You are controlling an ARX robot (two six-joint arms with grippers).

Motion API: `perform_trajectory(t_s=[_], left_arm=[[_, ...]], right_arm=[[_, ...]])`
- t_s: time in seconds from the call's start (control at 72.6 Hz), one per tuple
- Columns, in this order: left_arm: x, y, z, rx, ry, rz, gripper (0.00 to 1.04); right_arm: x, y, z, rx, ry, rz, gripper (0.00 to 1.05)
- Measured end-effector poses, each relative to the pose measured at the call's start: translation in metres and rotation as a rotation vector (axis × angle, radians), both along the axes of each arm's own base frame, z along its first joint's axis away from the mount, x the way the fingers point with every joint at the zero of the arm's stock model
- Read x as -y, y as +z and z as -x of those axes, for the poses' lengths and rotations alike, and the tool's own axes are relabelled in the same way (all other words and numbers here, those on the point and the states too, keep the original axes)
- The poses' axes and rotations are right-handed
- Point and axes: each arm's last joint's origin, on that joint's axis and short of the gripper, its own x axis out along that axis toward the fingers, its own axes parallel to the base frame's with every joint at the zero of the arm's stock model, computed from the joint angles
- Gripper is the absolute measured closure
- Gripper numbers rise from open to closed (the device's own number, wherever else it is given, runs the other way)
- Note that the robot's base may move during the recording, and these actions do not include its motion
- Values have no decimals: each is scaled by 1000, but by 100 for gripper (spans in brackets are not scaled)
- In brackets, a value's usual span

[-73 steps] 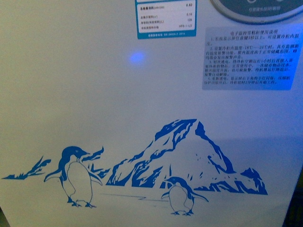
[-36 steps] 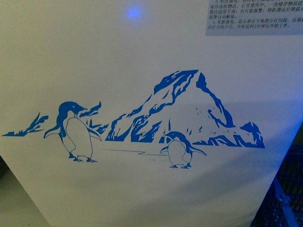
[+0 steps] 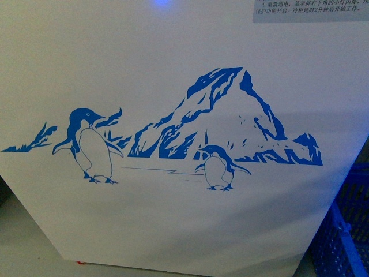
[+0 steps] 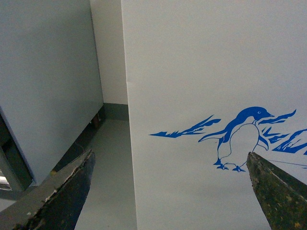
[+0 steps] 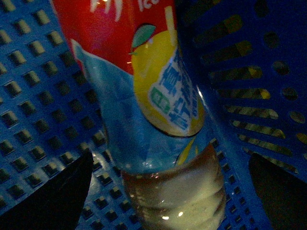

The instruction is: Put drink in fridge

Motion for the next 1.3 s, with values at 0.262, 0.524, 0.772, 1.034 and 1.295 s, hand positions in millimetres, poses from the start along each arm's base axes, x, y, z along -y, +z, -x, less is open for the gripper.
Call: perform_trajectory(t_s=[0.262,0.524,0.772,1.034,1.295], left_arm=[[0,0,0,0,0,0,8],[0,0,0,0,0,0,8],[0,0,0,0,0,0,8],[0,0,0,0,0,0,8],[0,0,0,0,0,0,8]], right_arm=[[4,-12,-4,2,15,-2,8],[10,-33,-5,-46,11,-44,8],[11,-32,-9,-34,33,-81,36],[7,-21,-11,-2,56,-106,57],[-20,18,-9,59,112,-156,61]])
